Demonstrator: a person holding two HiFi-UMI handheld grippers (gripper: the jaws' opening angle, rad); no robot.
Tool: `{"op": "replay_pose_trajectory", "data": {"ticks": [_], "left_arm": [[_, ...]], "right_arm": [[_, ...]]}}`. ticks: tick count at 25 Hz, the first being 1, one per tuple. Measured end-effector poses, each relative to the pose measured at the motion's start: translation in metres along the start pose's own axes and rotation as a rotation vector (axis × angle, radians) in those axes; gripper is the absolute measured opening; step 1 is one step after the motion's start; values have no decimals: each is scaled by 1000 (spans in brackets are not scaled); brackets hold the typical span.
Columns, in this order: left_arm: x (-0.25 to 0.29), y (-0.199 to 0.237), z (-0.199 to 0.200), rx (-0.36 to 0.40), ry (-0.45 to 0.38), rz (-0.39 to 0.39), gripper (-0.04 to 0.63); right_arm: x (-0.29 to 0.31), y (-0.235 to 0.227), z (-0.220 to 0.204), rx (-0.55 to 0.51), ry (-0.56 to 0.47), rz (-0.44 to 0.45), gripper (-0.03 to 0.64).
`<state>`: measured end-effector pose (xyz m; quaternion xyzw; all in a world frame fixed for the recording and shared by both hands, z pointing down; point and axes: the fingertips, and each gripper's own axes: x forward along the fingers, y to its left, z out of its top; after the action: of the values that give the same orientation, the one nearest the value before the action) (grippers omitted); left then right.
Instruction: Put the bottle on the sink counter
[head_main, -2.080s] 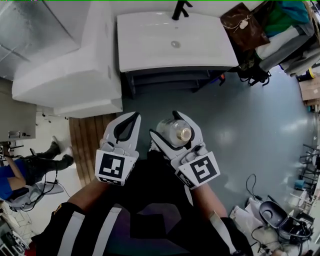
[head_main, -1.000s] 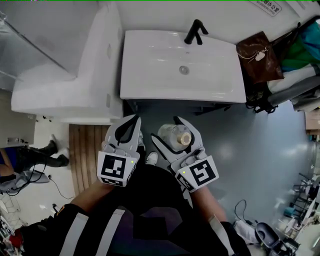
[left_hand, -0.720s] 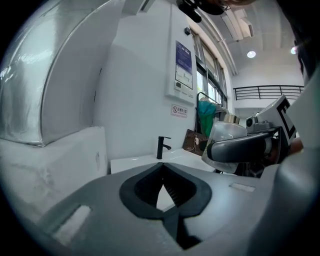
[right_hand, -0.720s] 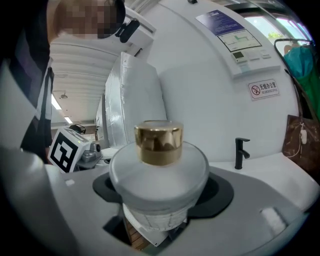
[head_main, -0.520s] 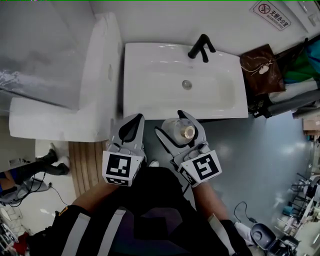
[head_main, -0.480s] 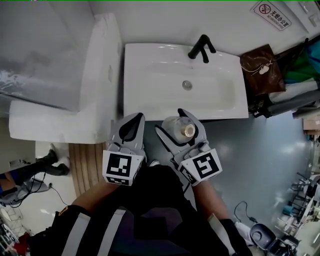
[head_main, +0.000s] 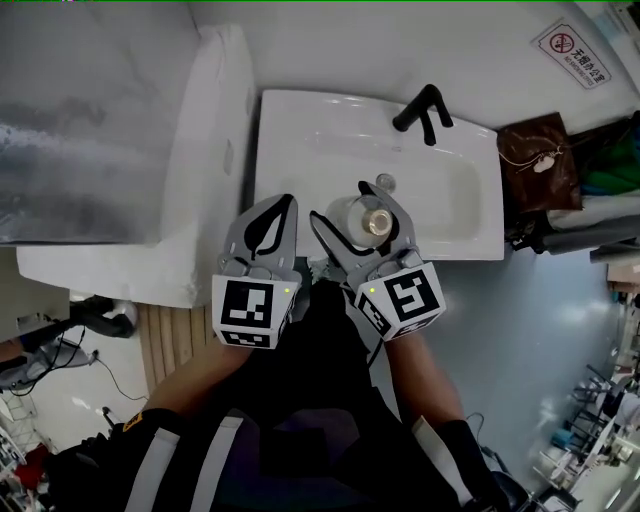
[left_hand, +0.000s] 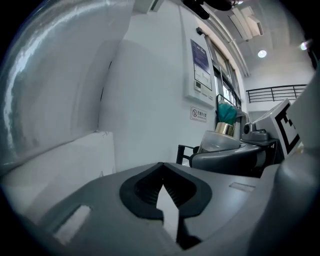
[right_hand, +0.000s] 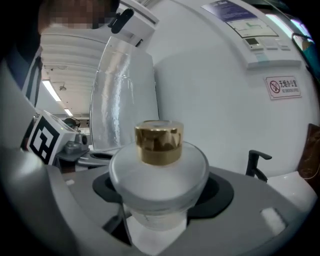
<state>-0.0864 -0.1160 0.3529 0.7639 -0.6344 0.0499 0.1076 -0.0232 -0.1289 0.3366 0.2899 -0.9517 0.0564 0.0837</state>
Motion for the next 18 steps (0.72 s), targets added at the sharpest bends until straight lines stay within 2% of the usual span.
{"op": "replay_pose_trajectory", "data": {"ticks": [8, 13, 18], "left_arm": [[49, 29, -5, -22, 48, 138, 2], [76, 45, -12, -27, 106, 220, 2], [102, 63, -22, -70, 140, 283, 3]], "right_arm": [[60, -42, -12, -17, 58, 92, 336], [97, -66, -17, -23, 89, 167, 336], [134, -88, -25, -37, 112, 211, 336]]}}
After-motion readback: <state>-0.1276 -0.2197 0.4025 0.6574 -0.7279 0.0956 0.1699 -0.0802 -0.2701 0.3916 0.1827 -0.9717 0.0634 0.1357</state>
